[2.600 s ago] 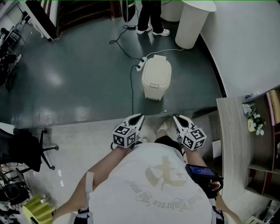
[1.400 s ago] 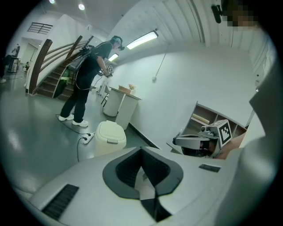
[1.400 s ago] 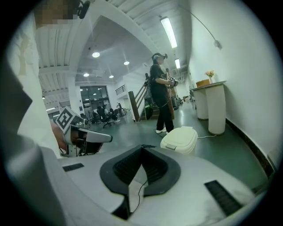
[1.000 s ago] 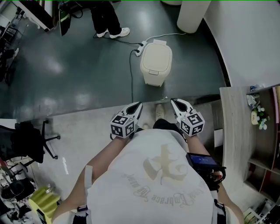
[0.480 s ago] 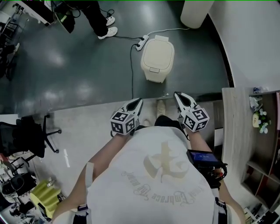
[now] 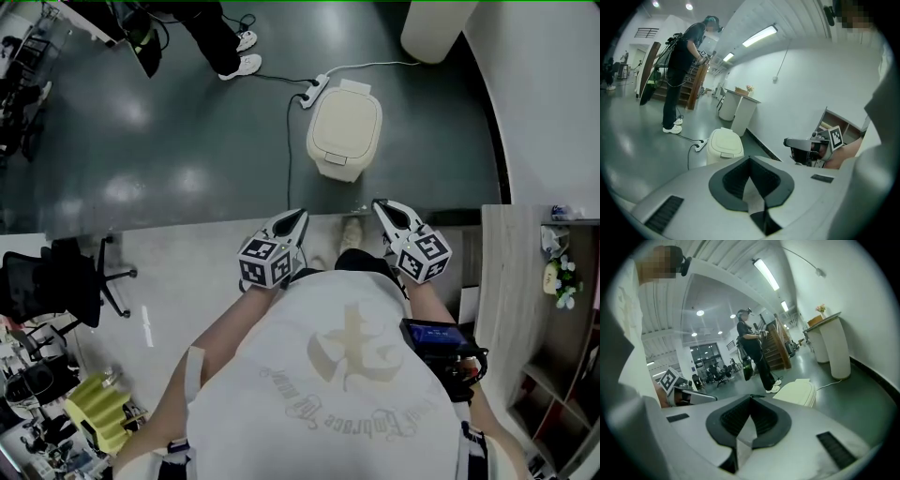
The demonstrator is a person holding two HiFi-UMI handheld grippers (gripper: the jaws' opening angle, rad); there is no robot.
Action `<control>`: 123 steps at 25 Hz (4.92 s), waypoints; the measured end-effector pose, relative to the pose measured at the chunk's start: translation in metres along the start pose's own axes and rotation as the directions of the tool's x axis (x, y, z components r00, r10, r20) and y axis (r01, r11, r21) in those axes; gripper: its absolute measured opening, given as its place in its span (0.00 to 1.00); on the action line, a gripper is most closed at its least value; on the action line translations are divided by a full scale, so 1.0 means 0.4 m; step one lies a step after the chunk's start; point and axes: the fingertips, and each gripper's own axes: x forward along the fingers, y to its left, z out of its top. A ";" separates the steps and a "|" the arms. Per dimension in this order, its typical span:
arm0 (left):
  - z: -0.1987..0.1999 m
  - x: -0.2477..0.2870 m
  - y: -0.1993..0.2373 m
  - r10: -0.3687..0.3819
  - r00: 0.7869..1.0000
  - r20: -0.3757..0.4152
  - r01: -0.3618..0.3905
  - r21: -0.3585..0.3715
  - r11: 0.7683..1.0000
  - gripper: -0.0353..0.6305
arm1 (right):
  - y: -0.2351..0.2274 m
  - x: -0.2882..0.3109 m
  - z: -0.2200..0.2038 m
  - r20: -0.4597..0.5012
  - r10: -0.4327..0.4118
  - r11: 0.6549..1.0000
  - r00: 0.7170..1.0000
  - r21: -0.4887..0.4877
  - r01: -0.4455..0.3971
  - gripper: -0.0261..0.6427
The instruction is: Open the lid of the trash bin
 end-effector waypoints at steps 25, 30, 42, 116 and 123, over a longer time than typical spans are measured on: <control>0.178 0.298 0.056 0.093 0.994 -0.061 -0.090 0.048 0.995 0.07 | -0.337 0.136 0.170 0.030 0.036 0.999 0.999 -0.013 -0.036 0.05; 0.153 0.316 0.082 0.130 0.988 -0.085 -0.129 0.012 0.992 0.07 | -0.357 0.159 0.139 -0.020 0.061 0.998 0.998 -0.019 -0.062 0.05; 0.115 0.338 0.089 0.119 0.985 -0.123 -0.124 -0.039 0.991 0.07 | -0.368 0.193 0.099 -0.077 0.084 0.996 0.993 0.024 -0.083 0.05; -0.099 0.654 0.210 0.143 0.784 -0.605 -0.107 0.096 0.990 0.07 | -0.449 0.259 -0.078 -0.166 0.011 0.985 0.986 0.174 0.018 0.05; -0.113 0.652 0.209 0.134 0.774 -0.619 -0.090 0.102 0.991 0.07 | -0.464 0.251 -0.085 -0.166 -0.010 0.982 0.986 0.182 0.041 0.05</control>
